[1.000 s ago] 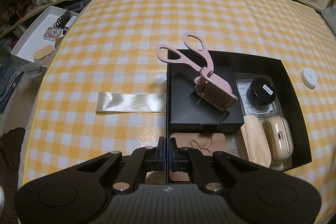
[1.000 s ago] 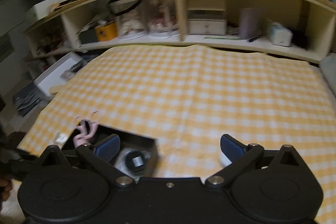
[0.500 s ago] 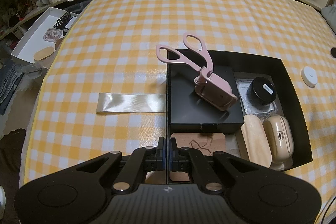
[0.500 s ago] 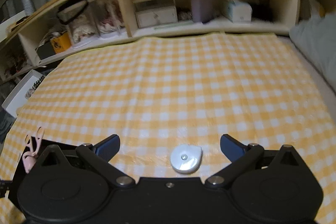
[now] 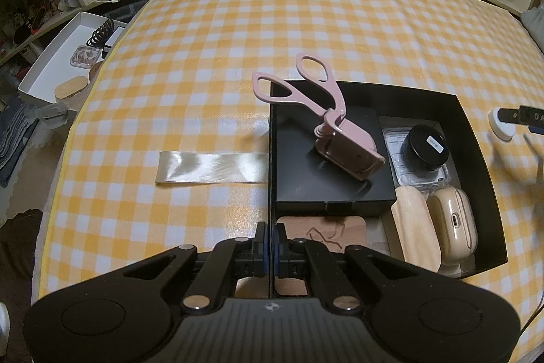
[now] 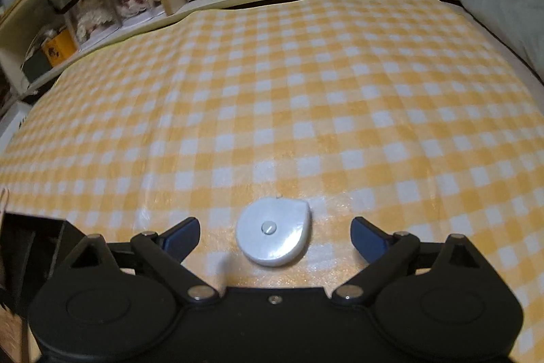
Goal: Organize rigid objects
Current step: 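Move the right tool to the white round tape measure and grasp it, then carry the tape measure with the right tool over the tray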
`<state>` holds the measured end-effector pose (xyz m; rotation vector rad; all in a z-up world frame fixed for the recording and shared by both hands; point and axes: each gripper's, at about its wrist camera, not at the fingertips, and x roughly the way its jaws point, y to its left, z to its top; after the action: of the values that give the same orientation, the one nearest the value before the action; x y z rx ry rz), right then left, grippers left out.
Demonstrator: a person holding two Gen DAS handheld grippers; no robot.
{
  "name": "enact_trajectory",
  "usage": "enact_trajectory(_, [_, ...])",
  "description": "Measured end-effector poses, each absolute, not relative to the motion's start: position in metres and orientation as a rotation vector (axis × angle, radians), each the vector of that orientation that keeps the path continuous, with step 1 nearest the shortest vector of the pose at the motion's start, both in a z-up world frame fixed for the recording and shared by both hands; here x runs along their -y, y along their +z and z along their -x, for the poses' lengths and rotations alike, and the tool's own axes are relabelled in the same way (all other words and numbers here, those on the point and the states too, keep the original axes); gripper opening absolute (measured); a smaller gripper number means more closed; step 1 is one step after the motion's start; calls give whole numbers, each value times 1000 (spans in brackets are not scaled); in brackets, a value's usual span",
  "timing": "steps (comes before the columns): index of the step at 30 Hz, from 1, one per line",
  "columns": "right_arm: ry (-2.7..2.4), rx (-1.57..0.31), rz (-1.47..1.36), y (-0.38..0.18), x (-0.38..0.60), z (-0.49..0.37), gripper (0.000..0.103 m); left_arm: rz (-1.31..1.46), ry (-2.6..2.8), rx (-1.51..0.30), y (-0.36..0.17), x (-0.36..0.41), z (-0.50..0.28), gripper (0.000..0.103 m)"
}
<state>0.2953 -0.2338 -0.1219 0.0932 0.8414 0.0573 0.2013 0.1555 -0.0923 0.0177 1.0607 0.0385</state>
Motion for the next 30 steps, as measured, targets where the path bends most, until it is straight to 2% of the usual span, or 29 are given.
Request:
enact_trajectory(8, [39,-833,-8,-133,225,-297,94,-22,39,-1061,-91,-154,-201,3])
enact_trajectory(9, [31,-834,-6,-133,226,-299,92,-22,39,-1061,-91,-155,-201,3])
enact_trajectory(11, [26,-839,-12,-135,226,-299,76,-22,39,-1061,-91,-154,-201,3])
enact_trajectory(13, [30,-849,-13,-137,227,-302,71,-23,39,-1061,-91,-153,-200,3])
enact_trajectory(18, [40,-851,43,-139,222,-301,69,-27,40,-1061,-90,-154,-199,3])
enact_trajectory(23, [65,-849,90,-139,213,-299,55,-26,40,-1062,-91,-151,-200,4])
enact_trajectory(30, [67,-853,107,-137,211,-297,55,-27,41,-1061,-91,-151,-199,4])
